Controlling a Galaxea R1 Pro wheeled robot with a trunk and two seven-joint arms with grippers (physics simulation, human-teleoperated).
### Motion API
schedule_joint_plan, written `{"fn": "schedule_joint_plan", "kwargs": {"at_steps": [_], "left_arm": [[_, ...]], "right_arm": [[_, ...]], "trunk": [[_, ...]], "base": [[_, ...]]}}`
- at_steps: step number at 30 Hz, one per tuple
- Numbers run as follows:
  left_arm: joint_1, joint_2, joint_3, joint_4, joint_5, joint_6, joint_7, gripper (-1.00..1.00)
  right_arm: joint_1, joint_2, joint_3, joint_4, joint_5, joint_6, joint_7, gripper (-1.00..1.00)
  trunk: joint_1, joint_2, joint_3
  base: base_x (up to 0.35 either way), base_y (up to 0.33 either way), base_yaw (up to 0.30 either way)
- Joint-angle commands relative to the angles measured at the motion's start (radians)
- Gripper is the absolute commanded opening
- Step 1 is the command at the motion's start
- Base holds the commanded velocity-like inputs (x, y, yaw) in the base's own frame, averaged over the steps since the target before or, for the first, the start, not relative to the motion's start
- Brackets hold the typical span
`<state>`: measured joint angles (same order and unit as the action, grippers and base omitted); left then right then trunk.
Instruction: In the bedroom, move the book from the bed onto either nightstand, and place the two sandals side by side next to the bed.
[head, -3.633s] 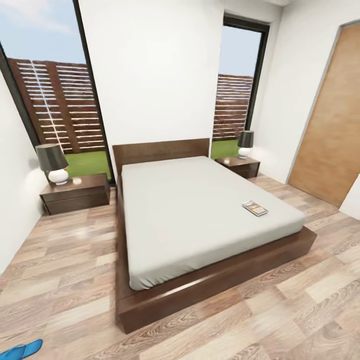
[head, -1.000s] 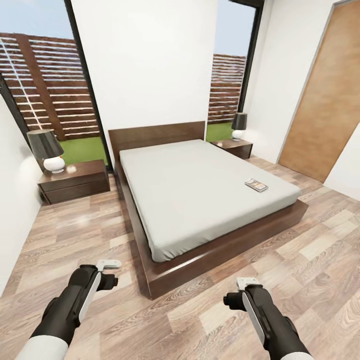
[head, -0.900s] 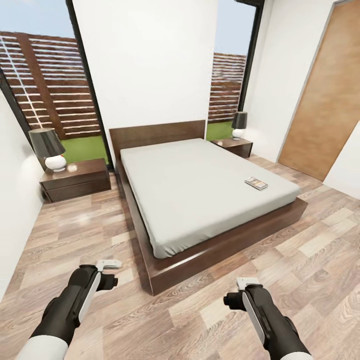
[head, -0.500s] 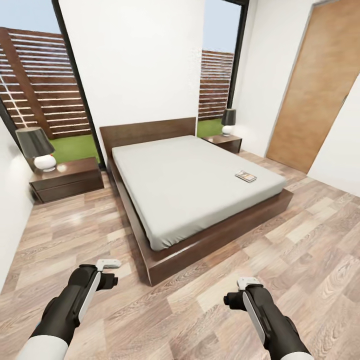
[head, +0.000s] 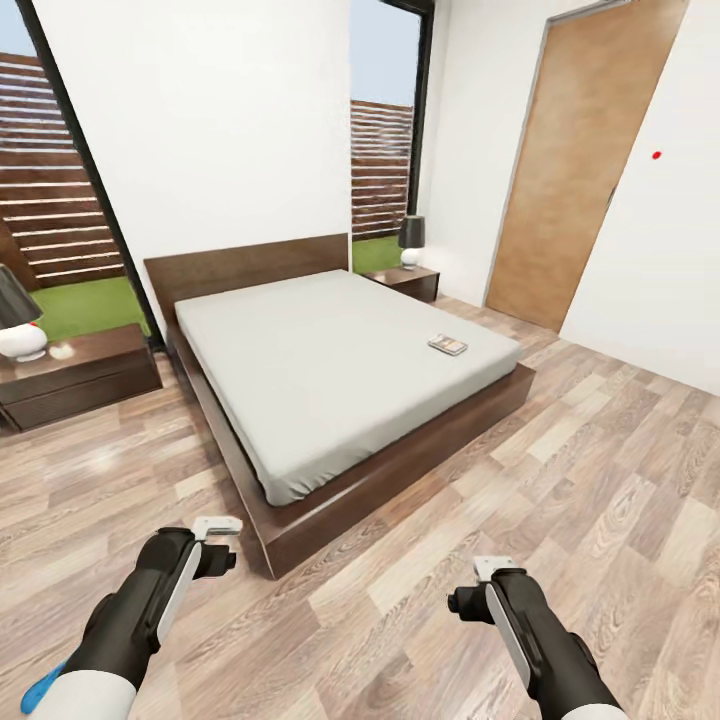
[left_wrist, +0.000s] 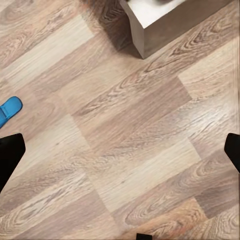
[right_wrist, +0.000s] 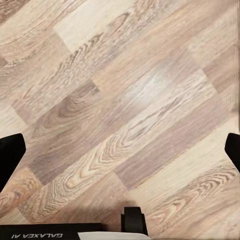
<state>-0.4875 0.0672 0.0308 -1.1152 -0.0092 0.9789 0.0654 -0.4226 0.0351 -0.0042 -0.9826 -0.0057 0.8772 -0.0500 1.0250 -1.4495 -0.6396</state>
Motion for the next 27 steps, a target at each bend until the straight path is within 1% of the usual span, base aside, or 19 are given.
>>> {"fn": "schedule_joint_plan", "kwargs": {"at_steps": [1, 6, 8, 19, 27], "left_arm": [[0.0, 0.0, 0.0, -0.001, 0.0, 0.004, 0.002, 1.0], [0.0, 0.0, 0.0, -0.002, 0.0, 0.004, 0.002, 1.0], [0.0, 0.0, -0.001, -0.002, 0.0, 0.004, 0.002, 1.0], [0.0, 0.0, -0.002, -0.002, 0.0, 0.004, 0.002, 1.0], [0.0, 0.0, -0.002, -0.002, 0.0, 0.004, 0.002, 1.0]], "right_arm": [[-0.001, 0.0, 0.0, -0.001, -0.001, 0.004, -0.004, 1.0], [-0.001, -0.001, -0.001, -0.001, -0.002, 0.005, -0.004, 1.0], [-0.001, -0.001, -0.001, -0.001, -0.002, 0.005, -0.004, 1.0], [-0.001, 0.0, -0.001, -0.001, -0.001, 0.005, -0.004, 1.0], [-0.001, 0.001, 0.0, -0.001, 0.0, 0.005, -0.004, 1.0]], "trunk": [[0.0, -0.001, -0.001], [0.0, -0.001, -0.001], [0.0, -0.001, -0.001], [0.0, -0.001, -0.001], [0.0, -0.001, -0.001]], "base": [[-0.001, 0.009, -0.285], [0.0, 0.19, -0.275], [0.0, 0.26, -0.118], [0.004, 0.301, -0.015], [0.083, 0.334, 0.0]]}}
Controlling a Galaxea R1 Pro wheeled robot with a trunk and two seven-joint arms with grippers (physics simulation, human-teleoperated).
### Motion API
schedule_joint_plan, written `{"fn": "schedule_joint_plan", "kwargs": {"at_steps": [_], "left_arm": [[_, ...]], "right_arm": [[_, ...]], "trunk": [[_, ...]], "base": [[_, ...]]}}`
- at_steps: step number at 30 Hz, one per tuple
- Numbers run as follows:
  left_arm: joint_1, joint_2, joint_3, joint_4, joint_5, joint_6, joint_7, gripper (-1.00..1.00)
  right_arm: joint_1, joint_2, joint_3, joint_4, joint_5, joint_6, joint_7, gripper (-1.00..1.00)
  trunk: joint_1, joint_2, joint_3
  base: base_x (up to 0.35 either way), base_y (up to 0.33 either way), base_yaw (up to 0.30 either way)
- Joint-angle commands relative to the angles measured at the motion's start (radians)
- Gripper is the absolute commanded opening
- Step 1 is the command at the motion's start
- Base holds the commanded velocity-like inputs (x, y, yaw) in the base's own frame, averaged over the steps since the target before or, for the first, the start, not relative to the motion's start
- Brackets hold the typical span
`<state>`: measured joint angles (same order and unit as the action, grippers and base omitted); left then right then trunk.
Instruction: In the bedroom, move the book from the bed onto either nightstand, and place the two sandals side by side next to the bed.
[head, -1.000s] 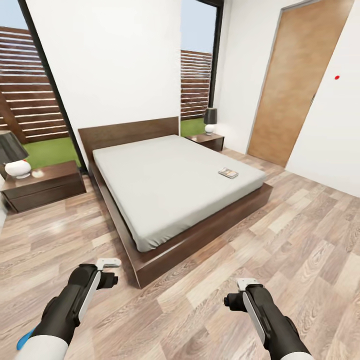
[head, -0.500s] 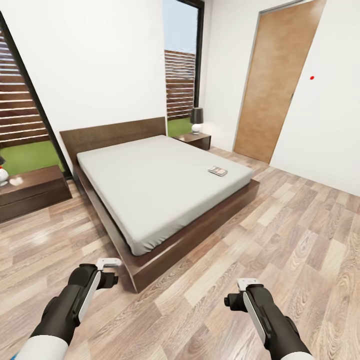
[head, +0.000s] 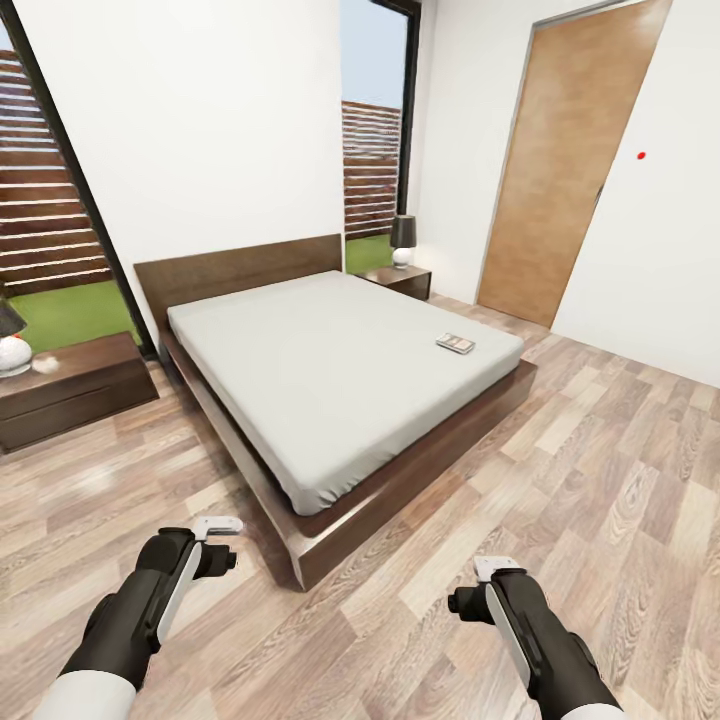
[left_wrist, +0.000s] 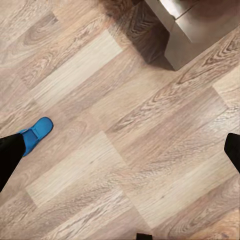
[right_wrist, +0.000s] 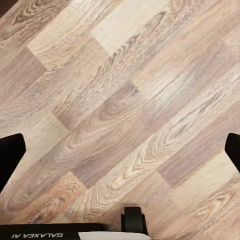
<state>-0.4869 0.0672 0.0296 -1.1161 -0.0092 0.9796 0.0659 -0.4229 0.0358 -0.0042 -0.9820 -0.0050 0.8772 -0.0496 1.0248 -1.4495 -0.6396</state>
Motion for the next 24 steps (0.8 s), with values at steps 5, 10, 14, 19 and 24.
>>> {"fn": "schedule_joint_plan", "kwargs": {"at_steps": [5, 10, 14, 19, 24], "left_arm": [[-0.001, 0.0, 0.0, -0.001, -0.001, 0.004, 0.002, 1.0], [-0.001, 0.0, 0.0, -0.001, -0.001, 0.004, 0.002, 1.0], [-0.001, 0.0, 0.0, -0.001, -0.001, 0.004, 0.002, 1.0], [-0.001, 0.0, 0.0, -0.001, -0.001, 0.004, 0.002, 1.0], [-0.001, 0.0, 0.0, -0.001, -0.001, 0.004, 0.002, 1.0]], "right_arm": [[-0.001, 0.001, 0.0, -0.001, -0.001, 0.005, -0.004, 1.0], [-0.001, 0.001, 0.0, -0.001, -0.001, 0.005, -0.005, 1.0], [-0.001, 0.0, 0.001, -0.001, -0.001, 0.005, -0.005, 1.0], [-0.001, 0.0, 0.001, -0.001, -0.001, 0.005, -0.005, 1.0], [-0.001, 0.001, 0.001, -0.001, -0.001, 0.005, -0.005, 1.0]], "trunk": [[0.0, 0.0, -0.001], [0.0, 0.0, -0.001], [0.0, 0.0, -0.001], [0.0, 0.0, -0.001], [0.0, 0.0, -0.001]], "base": [[0.147, 0.327, 0.0], [0.179, 0.311, 0.0], [0.202, 0.296, 0.0], [0.215, 0.287, 0.0], [0.213, 0.284, 0.0]]}}
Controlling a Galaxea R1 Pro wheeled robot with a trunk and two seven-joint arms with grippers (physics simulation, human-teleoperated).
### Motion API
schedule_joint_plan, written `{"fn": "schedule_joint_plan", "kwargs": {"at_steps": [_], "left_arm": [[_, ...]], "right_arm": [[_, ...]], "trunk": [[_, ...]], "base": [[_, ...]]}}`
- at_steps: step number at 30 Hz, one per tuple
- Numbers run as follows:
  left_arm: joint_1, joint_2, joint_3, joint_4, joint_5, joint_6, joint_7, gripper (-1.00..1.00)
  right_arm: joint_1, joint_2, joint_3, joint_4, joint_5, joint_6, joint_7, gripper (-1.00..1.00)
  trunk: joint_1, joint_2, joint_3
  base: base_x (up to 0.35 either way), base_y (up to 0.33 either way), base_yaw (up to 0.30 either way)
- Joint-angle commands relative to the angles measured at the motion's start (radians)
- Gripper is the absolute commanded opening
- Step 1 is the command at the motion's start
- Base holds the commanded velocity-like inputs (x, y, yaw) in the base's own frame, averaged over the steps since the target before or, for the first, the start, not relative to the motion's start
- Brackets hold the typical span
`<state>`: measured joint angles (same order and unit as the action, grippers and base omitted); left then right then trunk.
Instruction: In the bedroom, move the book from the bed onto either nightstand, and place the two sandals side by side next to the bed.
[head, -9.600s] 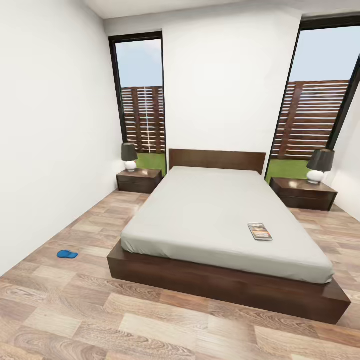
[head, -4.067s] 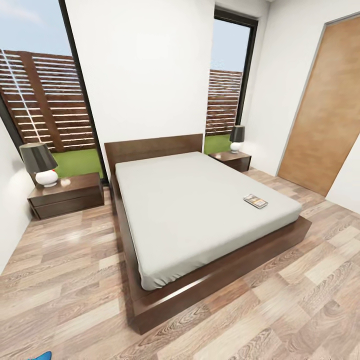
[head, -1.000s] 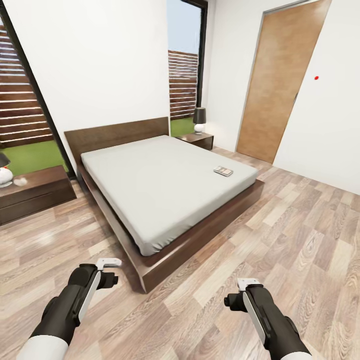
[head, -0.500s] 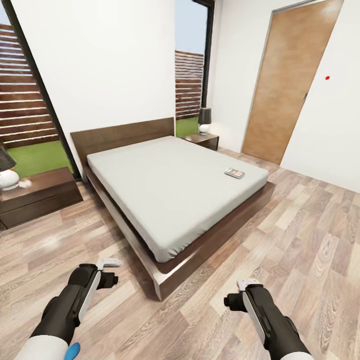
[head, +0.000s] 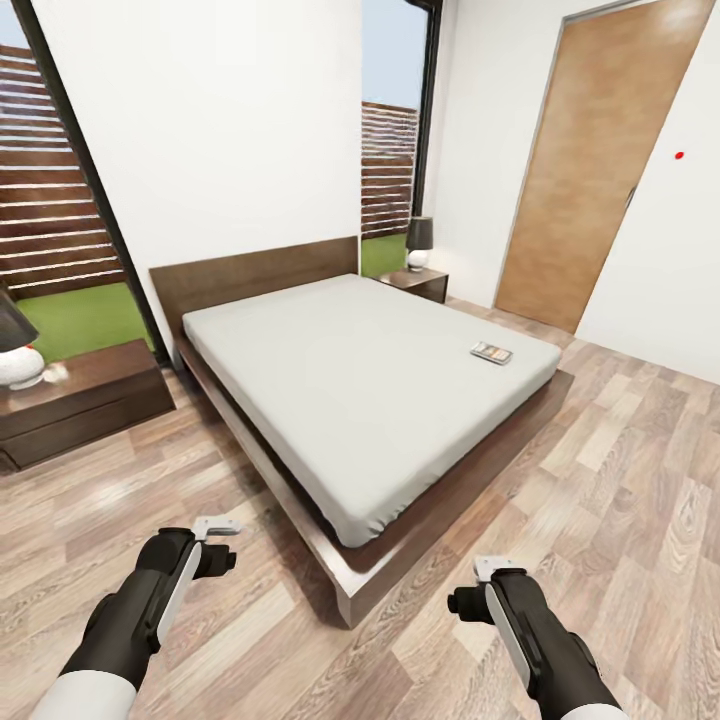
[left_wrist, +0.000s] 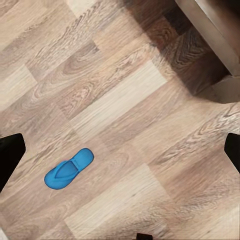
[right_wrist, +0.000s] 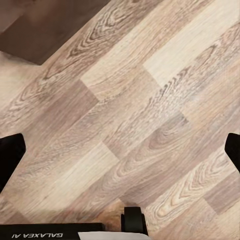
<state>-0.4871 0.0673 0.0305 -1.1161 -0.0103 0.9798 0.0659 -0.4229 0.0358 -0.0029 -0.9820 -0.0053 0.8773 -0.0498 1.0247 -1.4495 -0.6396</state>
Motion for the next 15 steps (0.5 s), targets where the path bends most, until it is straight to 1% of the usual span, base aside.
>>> {"fn": "schedule_joint_plan", "kwargs": {"at_steps": [1, 4, 7, 11, 15], "left_arm": [[0.0, 0.0, 0.0, -0.001, 0.0, 0.004, 0.002, 1.0], [-0.001, 0.0, 0.0, -0.001, 0.0, 0.004, 0.002, 1.0], [0.0, 0.0, 0.0, -0.001, 0.0, 0.004, 0.002, 1.0], [0.0, 0.0, 0.001, -0.001, 0.0, 0.004, 0.002, 1.0], [0.0, 0.0, 0.0, -0.001, 0.0, 0.004, 0.002, 1.0]], "right_arm": [[-0.001, 0.001, 0.0, -0.001, -0.001, 0.005, -0.004, 1.0], [-0.001, 0.001, 0.0, -0.001, -0.001, 0.005, -0.004, 1.0], [-0.001, 0.001, 0.0, -0.001, -0.001, 0.005, -0.004, 1.0], [-0.001, 0.001, 0.001, -0.001, -0.001, 0.005, -0.004, 1.0], [-0.001, 0.001, 0.002, -0.001, -0.001, 0.005, -0.004, 1.0]], "trunk": [[0.0, 0.0, -0.001], [0.0, 0.0, -0.001], [0.0, 0.0, -0.001], [0.0, 0.0, -0.001], [0.0, 0.0, -0.001]], "base": [[0.165, 0.296, -0.006], [0.076, 0.319, -0.066], [0.032, 0.309, -0.13], [0.008, 0.128, -0.231], [0.003, 0.048, -0.264]]}}
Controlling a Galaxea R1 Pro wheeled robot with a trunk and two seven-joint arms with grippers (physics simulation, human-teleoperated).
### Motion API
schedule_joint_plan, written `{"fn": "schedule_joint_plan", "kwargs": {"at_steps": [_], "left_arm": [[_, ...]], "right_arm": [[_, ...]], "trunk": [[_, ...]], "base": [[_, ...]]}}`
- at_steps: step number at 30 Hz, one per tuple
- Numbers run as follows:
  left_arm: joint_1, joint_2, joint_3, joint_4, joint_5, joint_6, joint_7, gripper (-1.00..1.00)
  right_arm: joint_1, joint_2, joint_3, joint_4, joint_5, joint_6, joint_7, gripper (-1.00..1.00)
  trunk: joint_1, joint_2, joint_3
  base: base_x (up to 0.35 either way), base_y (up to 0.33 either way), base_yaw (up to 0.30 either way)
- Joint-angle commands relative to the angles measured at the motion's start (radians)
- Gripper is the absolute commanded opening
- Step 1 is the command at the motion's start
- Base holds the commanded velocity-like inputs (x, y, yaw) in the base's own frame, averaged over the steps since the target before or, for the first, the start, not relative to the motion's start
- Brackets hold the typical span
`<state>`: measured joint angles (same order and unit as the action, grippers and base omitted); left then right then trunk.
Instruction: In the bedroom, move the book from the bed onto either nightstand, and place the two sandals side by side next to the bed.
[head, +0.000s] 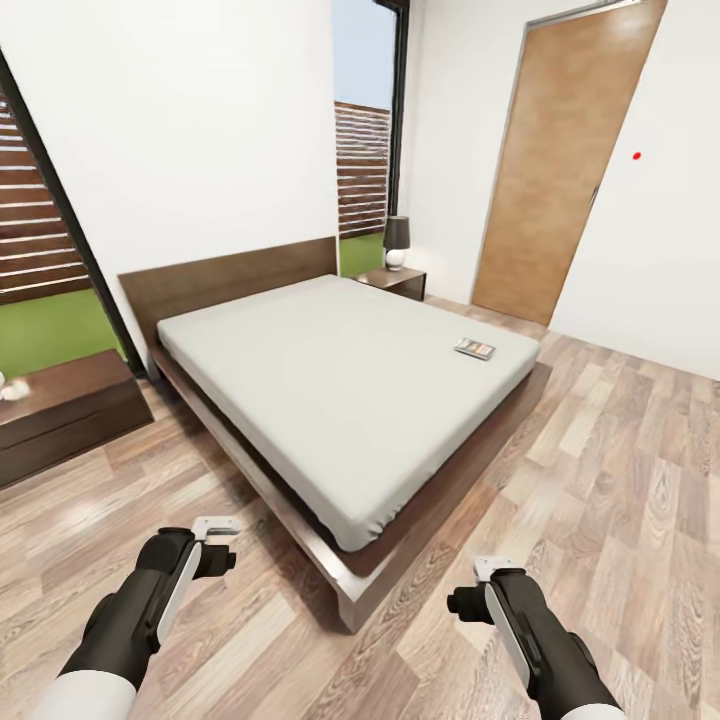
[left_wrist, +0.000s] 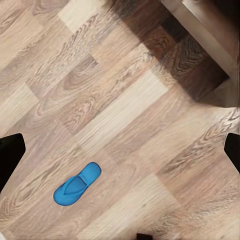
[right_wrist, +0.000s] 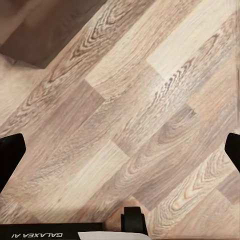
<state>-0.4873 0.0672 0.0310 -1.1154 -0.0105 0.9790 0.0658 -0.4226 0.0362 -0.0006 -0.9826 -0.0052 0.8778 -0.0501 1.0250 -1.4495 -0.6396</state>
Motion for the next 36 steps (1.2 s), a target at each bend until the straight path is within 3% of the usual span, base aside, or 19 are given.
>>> {"fn": "schedule_joint_plan", "kwargs": {"at_steps": [1, 18, 36], "left_arm": [[0.0, 0.0, 0.0, -0.001, 0.0, 0.004, 0.002, 1.0], [0.0, 0.0, 0.0, -0.001, -0.002, 0.004, 0.002, 1.0], [0.0, 0.001, 0.001, -0.001, -0.002, 0.004, 0.002, 1.0]], "right_arm": [[-0.001, 0.001, 0.0, -0.001, -0.001, 0.004, -0.004, 1.0], [-0.001, 0.001, 0.002, 0.0, 0.001, 0.004, -0.005, 1.0], [-0.001, 0.001, 0.002, -0.001, 0.001, 0.004, -0.005, 1.0]], "trunk": [[0.0, -0.001, -0.001], [0.0, -0.001, -0.001], [0.0, -0.001, -0.001]], "base": [[0.002, 0.023, -0.274], [0.0, 0.035, -0.273], [-0.017, 0.048, -0.034]]}}
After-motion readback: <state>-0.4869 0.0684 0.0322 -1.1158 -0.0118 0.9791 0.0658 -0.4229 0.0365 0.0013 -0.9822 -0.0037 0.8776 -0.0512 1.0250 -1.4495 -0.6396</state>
